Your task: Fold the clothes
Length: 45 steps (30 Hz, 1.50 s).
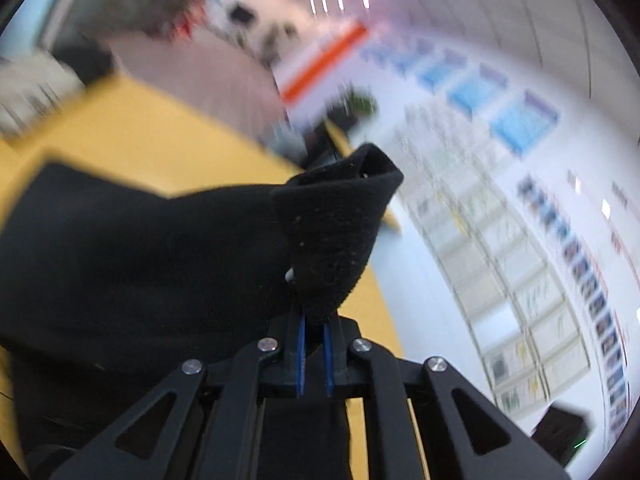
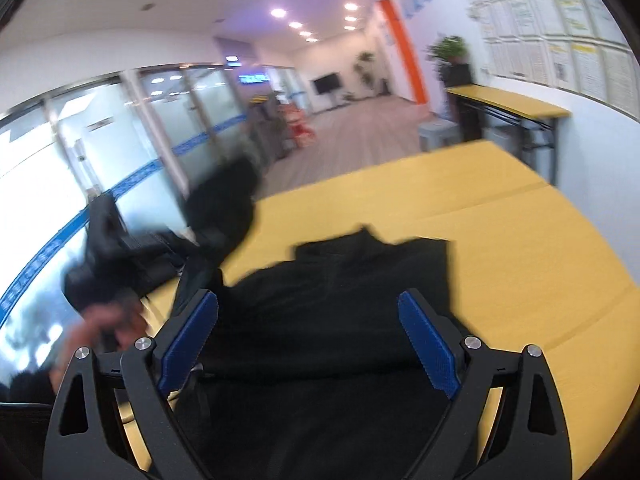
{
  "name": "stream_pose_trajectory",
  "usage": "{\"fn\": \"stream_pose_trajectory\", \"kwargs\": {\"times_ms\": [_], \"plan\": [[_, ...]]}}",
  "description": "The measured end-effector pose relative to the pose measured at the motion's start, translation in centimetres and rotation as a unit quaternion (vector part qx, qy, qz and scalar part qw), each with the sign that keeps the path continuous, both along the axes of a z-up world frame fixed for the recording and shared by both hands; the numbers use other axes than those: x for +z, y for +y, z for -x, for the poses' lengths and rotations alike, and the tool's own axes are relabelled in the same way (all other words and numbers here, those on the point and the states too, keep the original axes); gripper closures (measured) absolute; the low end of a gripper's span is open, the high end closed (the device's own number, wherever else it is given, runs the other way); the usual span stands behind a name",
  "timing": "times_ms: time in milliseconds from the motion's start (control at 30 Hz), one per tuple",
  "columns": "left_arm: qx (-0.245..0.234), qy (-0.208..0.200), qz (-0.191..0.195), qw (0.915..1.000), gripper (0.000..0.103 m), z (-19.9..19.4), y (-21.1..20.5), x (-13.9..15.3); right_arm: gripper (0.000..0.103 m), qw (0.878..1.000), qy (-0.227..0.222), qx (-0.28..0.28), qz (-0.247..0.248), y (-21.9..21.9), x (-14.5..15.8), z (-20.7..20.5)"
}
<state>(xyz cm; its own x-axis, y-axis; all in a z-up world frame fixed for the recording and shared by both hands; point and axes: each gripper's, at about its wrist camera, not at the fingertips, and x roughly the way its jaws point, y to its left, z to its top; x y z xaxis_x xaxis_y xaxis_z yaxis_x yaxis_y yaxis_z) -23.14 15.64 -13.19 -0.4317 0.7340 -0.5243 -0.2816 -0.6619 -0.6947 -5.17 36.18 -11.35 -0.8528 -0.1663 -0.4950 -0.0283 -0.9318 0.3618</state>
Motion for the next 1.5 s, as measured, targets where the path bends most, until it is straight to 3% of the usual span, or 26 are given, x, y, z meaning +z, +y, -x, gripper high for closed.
{"fn": "stream_pose_trajectory", "kwargs": {"times_ms": [133, 233, 333, 400, 533, 600, 667, 700, 767, 800, 833, 900, 967, 1100, 1200, 1267, 1367, 1433, 1500], "plan": [[-0.063, -0.068, 0.041, 0.9949, 0.095, -0.5, 10.3, -8.1, 0.008, 0.998, -0.04, -0.042, 0.028, 6.2, -3.5, -0.4], [-0.064, -0.11, 0.062, 0.99, 0.091, -1.0, 11.5, -10.8, 0.005, 0.995, -0.083, -0.047, 0.038, 8.8, -6.7, 0.8], [-0.058, -0.114, 0.036, 0.9911, 0.069, -2.2, 8.8, -10.0, 0.004, 0.99, -0.122, -0.031, 0.057, 9.7, -10.0, 2.8], [-0.04, -0.088, 0.032, 0.9948, 0.045, -5.0, 5.3, -8.1, 0.003, 0.989, -0.135, -0.02, 0.064, 9.4, -11.8, 4.6], [0.016, -0.015, 0.081, 0.9964, 0.033, -5.6, -3.8, -3.9, 0.002, 0.987, -0.143, 0.002, 0.079, 7.7, -14.2, 9.0], [0.04, -0.008, 0.108, 0.9933, 0.028, -5.2, -8.4, -3.0, 0.002, 0.985, -0.156, -0.001, 0.071, 6.8, -15.7, 11.0], [0.039, -0.025, 0.127, 0.9909, 0.024, -3.6, -12.1, -4.2, 0.003, 0.98, -0.188, -0.012, 0.057, 6.2, -17.5, 12.9], [0.035, -0.036, 0.134, 0.9897, 0.021, -2.8, -13.7, -4.9, 0.011, 0.977, -0.204, -0.018, 0.05, 6.0, -18.4, 13.9], [0.027, -0.064, 0.14, 0.9877, 0.024, -1.6, -15.8, -7.5, 0.045, 0.977, -0.207, -0.014, 0.039, 5.8, -18.6, 14.2], [0.023, -0.079, 0.143, 0.9864, 0.027, -1.1, -16.6, -8.9, 0.083, 0.977, -0.208, -0.012, 0.034, 5.7, -18.7, 14.3], [0.018, -0.093, 0.145, 0.9849, 0.029, -0.5, -17.5, -10.3, 0.094, 0.977, -0.209, -0.01, 0.029, 5.6, -18.8, 14.4], [0.015, -0.118, 0.139, 0.9832, 0.034, 0.4, -19.2, -12.8, 0.096, 0.977, -0.211, -0.006, 0.019, 5.4, -19.0, 14.6], [0.022, -0.126, 0.109, 0.9857, 0.036, 0.9, -20.5, -14.3, 0.096, 0.977, -0.214, -0.001, 0.008, 5.3, -19.2, 14.8], [0.042, -0.122, 0.076, 0.9887, 0.039, 1.4, -21.9, -14.8, 0.095, 0.976, -0.218, 0.007, -0.012, 4.9, -19.6, 15.3], [0.049, -0.118, 0.072, 0.9892, 0.052, 1.2, -23.0, -15.1, 0.095, 0.975, -0.221, 0.013, -0.028, 4.6, -19.8, 15.6], [0.051, -0.119, 0.059, 0.9898, 0.054, 0.6, -23.5, -16.5, 0.094, 0.977, -0.204, 0.025, -0.059, 3.6, -18.9, 15.1], [0.037, -0.11, 0.066, 0.9911, 0.056, 0.2, -23.1, -16.1, 0.096, 0.983, -0.174, 0.038, -0.051, 2.8, -16.4, 15.5], [0.022, -0.101, 0.081, 0.9913, 0.052, -0.2, -22.6, -15.4, 0.097, 0.986, -0.146, 0.061, -0.05, 1.4, -13.8, 16.4], [0.001, -0.085, 0.088, 0.9925, 0.041, -0.7, -21.9, -14.3, 0.098, 0.986, -0.118, 0.1, -0.066, -1.8, -9.6, 18.4]]}}
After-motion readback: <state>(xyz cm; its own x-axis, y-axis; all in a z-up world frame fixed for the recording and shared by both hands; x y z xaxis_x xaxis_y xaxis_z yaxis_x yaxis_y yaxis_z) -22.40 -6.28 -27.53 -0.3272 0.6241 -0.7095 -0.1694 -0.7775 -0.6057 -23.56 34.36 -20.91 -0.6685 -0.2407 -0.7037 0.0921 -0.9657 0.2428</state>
